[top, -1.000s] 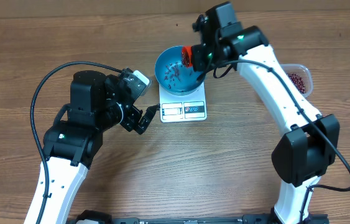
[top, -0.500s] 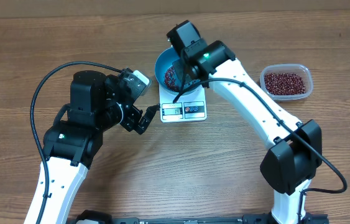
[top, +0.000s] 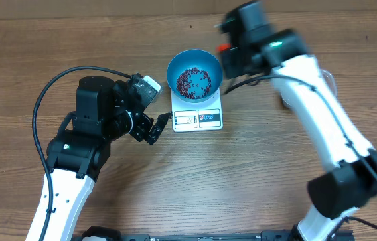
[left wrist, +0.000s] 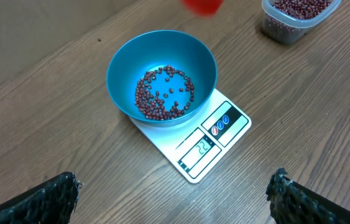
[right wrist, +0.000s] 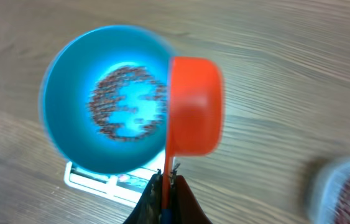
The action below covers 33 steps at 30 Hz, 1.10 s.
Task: Scoop item into bowl and weigh 150g on scale
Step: 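Return the empty scoop with the right gripper to the bean tub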
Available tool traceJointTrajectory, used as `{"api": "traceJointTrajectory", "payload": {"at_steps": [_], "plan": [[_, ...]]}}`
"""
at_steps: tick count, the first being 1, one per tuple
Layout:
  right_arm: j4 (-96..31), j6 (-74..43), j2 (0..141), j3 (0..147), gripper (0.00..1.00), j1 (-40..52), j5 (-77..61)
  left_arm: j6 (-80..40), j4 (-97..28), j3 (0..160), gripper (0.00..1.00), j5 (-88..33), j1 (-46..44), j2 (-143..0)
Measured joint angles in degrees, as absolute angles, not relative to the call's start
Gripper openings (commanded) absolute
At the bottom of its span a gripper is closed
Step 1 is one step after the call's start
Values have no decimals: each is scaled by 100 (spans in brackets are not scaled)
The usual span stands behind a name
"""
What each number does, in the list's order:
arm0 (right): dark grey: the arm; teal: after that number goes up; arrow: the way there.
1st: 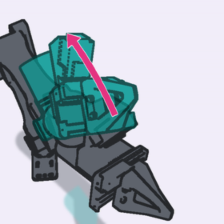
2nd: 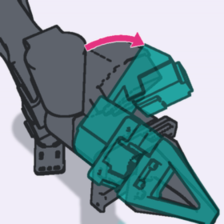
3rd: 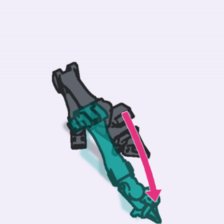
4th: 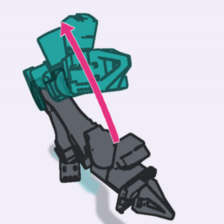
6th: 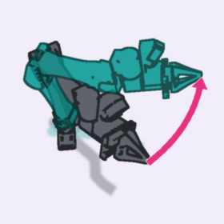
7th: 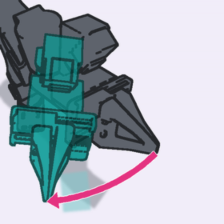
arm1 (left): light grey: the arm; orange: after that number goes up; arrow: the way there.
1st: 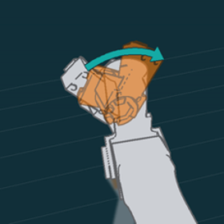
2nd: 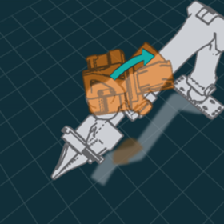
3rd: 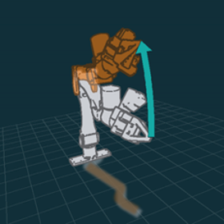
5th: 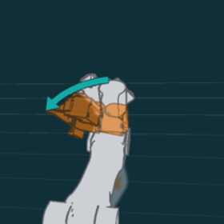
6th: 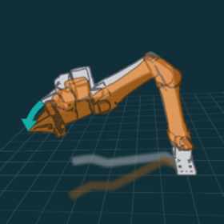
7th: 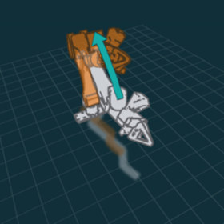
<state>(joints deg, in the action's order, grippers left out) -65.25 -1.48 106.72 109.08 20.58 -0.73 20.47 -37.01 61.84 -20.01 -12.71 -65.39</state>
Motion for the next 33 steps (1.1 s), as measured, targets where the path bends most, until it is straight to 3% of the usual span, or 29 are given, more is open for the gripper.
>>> {"api": "traceJointTrajectory", "payload": {"at_steps": [6, 13, 33], "plan": [[-7485, -19, 10154, 10971, 4, 3, -467, 2047, -3701, 6184, 100, -1999, -1271, -6539], [-7710, 237, 10173, 10936, 4, -1240, -257, 2047, -3701, 6184, 99, -1999, -1271, -6539], [-6364, 856, 10377, 9284, 4, -1302, -145, 2047, -3701, 6184, 99, -2001, -1271, -6539]]}}
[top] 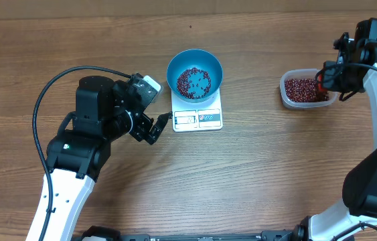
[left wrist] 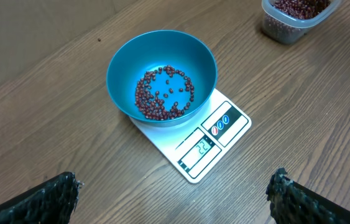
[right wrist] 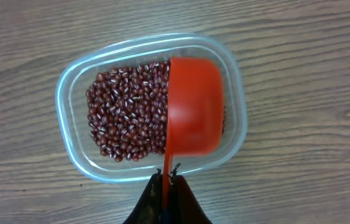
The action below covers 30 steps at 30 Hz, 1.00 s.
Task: Scoop item into bowl and weigh 150g on scale
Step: 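Return the empty scoop with the right gripper to the bean tub, then dip the scoop into the beans again and lift it full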
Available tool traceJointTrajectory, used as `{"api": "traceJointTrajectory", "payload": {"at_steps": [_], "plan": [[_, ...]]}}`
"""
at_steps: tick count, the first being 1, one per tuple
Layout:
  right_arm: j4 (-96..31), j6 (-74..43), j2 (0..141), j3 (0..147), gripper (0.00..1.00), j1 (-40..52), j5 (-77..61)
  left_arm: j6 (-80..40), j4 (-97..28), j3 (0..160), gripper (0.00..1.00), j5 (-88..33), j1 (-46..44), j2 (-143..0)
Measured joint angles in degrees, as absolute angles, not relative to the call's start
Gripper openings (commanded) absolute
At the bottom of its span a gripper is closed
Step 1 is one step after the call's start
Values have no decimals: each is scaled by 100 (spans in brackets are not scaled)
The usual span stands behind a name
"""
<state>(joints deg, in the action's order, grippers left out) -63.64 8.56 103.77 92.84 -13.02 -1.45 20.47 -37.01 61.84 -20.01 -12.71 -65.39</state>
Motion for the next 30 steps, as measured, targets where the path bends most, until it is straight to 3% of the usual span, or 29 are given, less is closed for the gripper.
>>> {"api": "traceJointTrajectory", "payload": {"at_steps": [17, 30], "plan": [[-6047, 1347, 11050, 8965, 4, -1297, -163, 2047, -3701, 6184, 100, -2001, -1271, -6539], [-6302, 1352, 11207, 8962, 4, -1310, -1525, 2047, -3701, 6184, 100, -2001, -1271, -6539]]}}
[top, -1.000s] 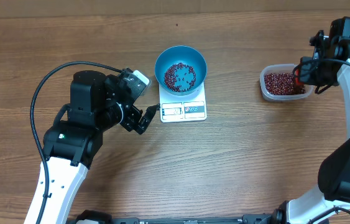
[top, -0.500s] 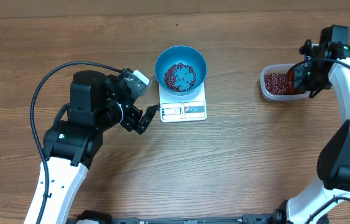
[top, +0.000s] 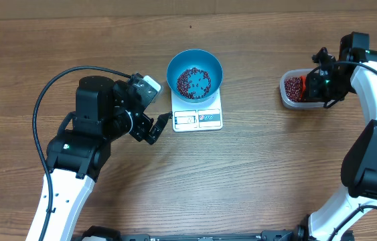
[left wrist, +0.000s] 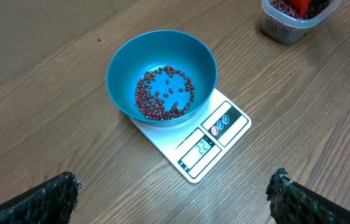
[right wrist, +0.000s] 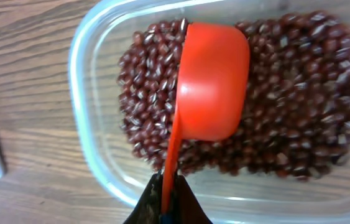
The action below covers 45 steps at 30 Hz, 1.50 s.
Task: Scoop item into bowl and weigh 150g on scale
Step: 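Dip the scoop into the beans again and lift it full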
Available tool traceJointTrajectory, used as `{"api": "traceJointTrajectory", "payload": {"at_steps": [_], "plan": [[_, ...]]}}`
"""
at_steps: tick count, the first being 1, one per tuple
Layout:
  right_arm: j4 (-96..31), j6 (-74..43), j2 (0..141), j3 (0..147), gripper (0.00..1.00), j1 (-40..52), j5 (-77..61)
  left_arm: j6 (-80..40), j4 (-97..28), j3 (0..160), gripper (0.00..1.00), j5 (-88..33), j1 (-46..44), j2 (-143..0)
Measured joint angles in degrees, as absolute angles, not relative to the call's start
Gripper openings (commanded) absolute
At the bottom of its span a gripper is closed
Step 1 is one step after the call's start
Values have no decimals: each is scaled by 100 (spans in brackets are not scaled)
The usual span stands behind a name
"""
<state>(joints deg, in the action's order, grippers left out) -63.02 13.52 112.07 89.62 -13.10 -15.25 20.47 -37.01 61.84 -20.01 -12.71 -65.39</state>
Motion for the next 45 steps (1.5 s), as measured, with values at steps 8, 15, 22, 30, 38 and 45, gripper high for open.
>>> {"api": "traceJointTrajectory", "payload": {"at_steps": [8, 15, 22, 30, 38, 45], "plan": [[-6479, 1356, 11246, 8960, 4, -1511, -2237, 2047, -3701, 6184, 100, -2001, -1271, -6539], [-6554, 1356, 11520, 8956, 3, -2233, -3404, 2047, -3701, 6184, 100, -1999, -1271, -6539], [-6792, 1444, 11603, 8954, 4, -2917, -4357, 2047, -3701, 6184, 100, -2001, -1271, -6539], [-7011, 1828, 11826, 8952, 4, -3269, -5284, 2047, -3701, 6184, 100, -2001, -1271, -6539], [-7664, 2416, 11880, 8947, 4, -3671, -6007, 2047, -3701, 6184, 100, -2001, -1271, -6539], [-8259, 3100, 11880, 8945, 4, -3782, -6471, 2047, -3701, 6184, 100, -2001, -1271, -6539]]}}
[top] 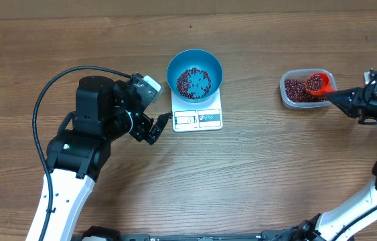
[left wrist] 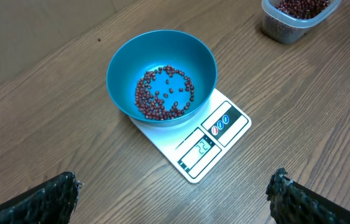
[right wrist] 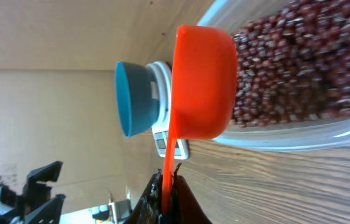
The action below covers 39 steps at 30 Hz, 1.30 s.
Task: Scoop item into bowl and weigh 150g on scale
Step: 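Dip the scoop into the beans again and lift it full, then move the scoop over the blue bowl and pour the beans in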
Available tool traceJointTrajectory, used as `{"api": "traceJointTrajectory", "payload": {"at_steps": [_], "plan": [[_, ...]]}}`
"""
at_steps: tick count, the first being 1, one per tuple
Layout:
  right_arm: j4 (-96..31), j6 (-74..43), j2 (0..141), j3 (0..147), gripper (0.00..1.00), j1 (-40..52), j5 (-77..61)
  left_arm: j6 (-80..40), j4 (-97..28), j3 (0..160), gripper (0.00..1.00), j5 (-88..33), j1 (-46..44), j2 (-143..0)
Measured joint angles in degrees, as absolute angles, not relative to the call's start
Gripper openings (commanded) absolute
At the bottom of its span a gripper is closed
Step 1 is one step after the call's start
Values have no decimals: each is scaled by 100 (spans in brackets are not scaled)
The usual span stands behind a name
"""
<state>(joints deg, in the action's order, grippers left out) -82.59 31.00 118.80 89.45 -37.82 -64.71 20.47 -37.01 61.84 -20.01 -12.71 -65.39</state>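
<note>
A blue bowl (top: 195,72) with a thin layer of red beans stands on the white scale (top: 198,115) at mid table. At the right, a clear tub of red beans (top: 300,90) sits on the wood. My right gripper (top: 344,98) is shut on the handle of an orange scoop (top: 317,84), which is level, full of beans, and held over the tub's right end. From the right wrist, the scoop (right wrist: 201,81) shows its underside. My left gripper (left wrist: 173,194) is open, hovering near the scale with nothing between its fingers (left wrist: 44,199).
The left arm's base and black cable (top: 61,77) occupy the table's left side. The scale's display (left wrist: 202,148) faces the left wrist camera. Bare wood table (top: 255,174) lies between the scale and the tub.
The scoop was dug down into the beans in the tub. Now it is lifted level and full over the tub's right end, and my right arm has drawn back to the right.
The empty scoop was beside the bowl on the scale. Then it was over the bean tub, then pressed into the beans. Now it is held up loaded. The left arm, bowl and scale have not moved.
</note>
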Motion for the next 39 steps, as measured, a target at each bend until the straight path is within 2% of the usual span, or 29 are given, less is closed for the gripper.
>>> {"api": "traceJointTrajectory", "payload": {"at_steps": [8, 16, 26, 33, 39], "plan": [[-8366, 3365, 11880, 8945, 4, -3570, -6777, 2047, -3701, 6184, 100, -1999, -1271, -6539], [-8412, 3415, 11880, 8945, 4, -2967, -7011, 2047, -3701, 6184, 100, -2001, -1271, -6539], [-8624, 3406, 11880, 9035, 4, -1929, -7225, 2047, -3701, 6184, 100, -2001, -1271, -6539], [-8875, 3339, 11880, 9697, 4, -1194, -7279, 2047, -3701, 6184, 100, -2001, -1271, -6539], [-8499, 2781, 11880, 10348, 4, -375, -7293, 2047, -3701, 6184, 100, -2001, -1271, -6539]]}}
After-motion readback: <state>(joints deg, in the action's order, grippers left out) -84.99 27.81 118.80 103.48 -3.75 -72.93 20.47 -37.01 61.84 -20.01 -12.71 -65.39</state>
